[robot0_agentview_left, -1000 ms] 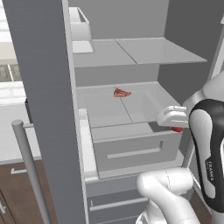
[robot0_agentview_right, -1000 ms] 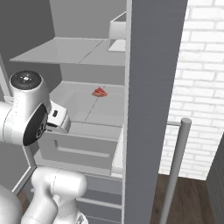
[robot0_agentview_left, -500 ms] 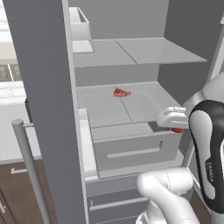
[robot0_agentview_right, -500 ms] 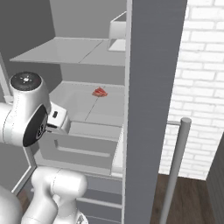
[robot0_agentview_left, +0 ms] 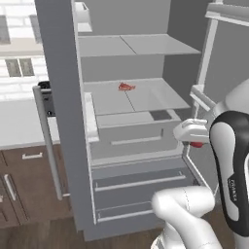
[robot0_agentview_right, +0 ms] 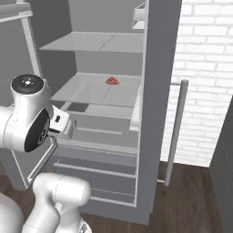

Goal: Take the strawberry from the fridge and place it on top of the pancake, located on the dining counter.

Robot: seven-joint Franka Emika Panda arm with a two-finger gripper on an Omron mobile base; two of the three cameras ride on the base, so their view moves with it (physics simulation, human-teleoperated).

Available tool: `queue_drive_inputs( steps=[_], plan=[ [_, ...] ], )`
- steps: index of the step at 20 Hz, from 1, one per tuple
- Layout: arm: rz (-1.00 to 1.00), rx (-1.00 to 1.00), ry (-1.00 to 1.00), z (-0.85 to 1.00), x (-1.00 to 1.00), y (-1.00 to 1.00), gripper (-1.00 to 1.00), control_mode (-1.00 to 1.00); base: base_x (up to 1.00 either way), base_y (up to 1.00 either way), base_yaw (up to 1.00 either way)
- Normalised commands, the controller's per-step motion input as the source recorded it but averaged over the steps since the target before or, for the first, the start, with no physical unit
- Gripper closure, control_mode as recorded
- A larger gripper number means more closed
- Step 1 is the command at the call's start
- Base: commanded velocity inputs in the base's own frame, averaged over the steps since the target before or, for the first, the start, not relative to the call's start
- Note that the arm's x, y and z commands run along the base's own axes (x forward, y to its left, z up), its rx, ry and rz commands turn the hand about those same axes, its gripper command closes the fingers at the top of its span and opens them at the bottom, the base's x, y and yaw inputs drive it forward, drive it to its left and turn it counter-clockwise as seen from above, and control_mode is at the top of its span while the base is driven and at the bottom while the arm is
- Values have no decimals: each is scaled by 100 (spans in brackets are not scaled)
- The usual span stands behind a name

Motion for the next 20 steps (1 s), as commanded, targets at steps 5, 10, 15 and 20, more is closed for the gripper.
queue_drive_inputs(
  steps=[5, 10, 15, 20],
  plan=[
    [0, 0, 0, 0, 0, 0, 100, 100, -100, 0, 0],
    [0, 0, 0, 0, 0, 0, 100, 100, -100, 0, 0],
    [0, 0, 0, 0, 0, 0, 100, 100, -100, 0, 0],
    [0, 0, 0, 0, 0, 0, 100, 100, -100, 0, 0]
  ],
)
